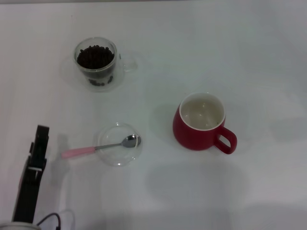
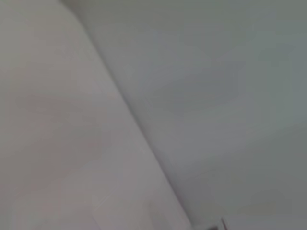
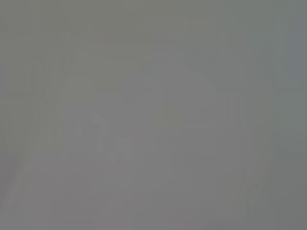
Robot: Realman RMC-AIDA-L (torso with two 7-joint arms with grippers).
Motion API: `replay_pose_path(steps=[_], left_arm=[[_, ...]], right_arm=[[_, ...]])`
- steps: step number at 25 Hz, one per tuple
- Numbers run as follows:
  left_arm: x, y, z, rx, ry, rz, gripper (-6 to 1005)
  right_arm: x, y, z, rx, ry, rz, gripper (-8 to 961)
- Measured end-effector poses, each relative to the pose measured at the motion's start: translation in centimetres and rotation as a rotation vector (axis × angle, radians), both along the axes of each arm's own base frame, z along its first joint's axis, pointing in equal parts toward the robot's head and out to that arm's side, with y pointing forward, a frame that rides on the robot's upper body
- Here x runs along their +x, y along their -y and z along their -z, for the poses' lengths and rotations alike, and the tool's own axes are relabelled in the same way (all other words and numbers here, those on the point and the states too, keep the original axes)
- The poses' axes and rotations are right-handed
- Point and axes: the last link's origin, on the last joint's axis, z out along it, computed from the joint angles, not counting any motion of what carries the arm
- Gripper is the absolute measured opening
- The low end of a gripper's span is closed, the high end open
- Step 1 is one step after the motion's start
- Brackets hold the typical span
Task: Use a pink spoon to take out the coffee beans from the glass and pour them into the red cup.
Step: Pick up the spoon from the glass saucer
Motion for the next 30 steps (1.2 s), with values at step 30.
replay_pose_path(steps=[30], left_arm=[[0.6, 0.6, 2.2, -0.18, 0.05, 0.082, 699]], right_arm=[[0.9, 1.4, 0.7, 0.001, -0.018, 0.046, 873]])
